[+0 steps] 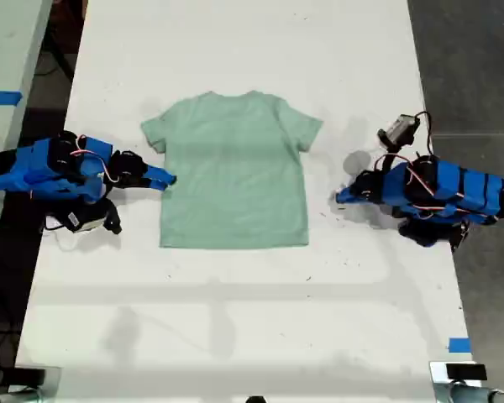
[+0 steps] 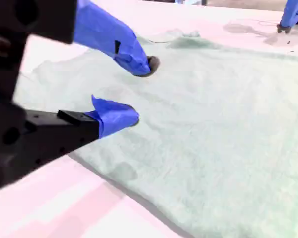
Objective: Fold t shirt
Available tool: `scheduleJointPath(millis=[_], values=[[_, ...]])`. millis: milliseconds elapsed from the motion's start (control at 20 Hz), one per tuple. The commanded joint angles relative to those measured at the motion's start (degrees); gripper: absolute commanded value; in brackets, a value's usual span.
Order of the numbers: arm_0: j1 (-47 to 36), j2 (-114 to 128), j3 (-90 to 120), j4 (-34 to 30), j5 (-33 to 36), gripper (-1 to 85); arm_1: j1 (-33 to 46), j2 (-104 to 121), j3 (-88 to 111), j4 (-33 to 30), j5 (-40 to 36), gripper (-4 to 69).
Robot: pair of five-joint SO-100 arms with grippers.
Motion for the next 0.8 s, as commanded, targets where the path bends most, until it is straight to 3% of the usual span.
scheduleJointPath(millis=[0,150,250,400,500,650,750], values=[[-1.4,0.4,0.4,0.1,-1.1,12.6,-1.8,0.4,2.7,0.1,1.1,1.5],[-1.4,0.4,0.4,0.1,-1.1,12.6,2.8,0.4,-1.6,1.4,-7.8,1.9],[-1.4,0.4,0.4,0.1,-1.1,12.6,14.0,-9.8,-13.7,1.9,-17.5,3.2],[-1.4,0.4,0.4,0.1,-1.1,12.6,33.4,-49.7,-41.0,0.0,-34.7,14.3],[-1.4,0.4,0.4,0.1,-1.1,12.6,38.1,-66.3,-58.6,-0.6,-39.8,17.9],[-1.4,0.4,0.4,0.1,-1.1,12.7,40.7,-92.7,-89.5,5.4,-43.9,18.5],[-1.4,0.4,0.4,0.1,-1.1,12.7,43.6,-107.8,-103.1,5.9,-46.1,19.0]])
